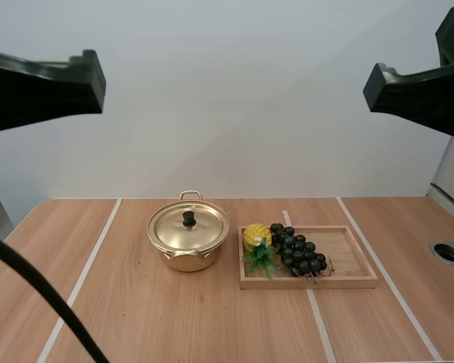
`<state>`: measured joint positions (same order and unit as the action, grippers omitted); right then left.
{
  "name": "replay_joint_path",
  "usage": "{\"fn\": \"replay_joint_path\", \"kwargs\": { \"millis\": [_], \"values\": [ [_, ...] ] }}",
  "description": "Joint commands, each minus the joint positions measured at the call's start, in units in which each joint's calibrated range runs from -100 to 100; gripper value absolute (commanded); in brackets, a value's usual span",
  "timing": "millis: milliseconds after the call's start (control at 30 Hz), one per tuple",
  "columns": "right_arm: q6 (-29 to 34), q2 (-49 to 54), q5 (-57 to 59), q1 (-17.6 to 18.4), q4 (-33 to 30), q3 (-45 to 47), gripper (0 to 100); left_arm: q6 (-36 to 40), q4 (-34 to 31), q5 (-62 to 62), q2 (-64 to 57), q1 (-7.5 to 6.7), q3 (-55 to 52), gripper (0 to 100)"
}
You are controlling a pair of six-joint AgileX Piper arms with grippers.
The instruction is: Open the pot, put the grape inside, and close it
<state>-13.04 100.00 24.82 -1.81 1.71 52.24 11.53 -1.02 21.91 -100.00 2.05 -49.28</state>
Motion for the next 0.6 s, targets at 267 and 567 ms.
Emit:
{"fn": "replay_joint_path", "kwargs": {
  "millis": [267, 567],
  "values": [
    [-0.37, -12.56, -2.84, -0.17, -1.71, -8.84, 0, 6.11, 1.03, 4.0, 13.06, 0.1, 7.37, 0],
    [-0.37, -32.19, 4.49, -0.17, -1.71, -25.03, 0, 6.24, 1.03, 15.24, 32.44, 0.1, 24.34, 3]
  ]
}}
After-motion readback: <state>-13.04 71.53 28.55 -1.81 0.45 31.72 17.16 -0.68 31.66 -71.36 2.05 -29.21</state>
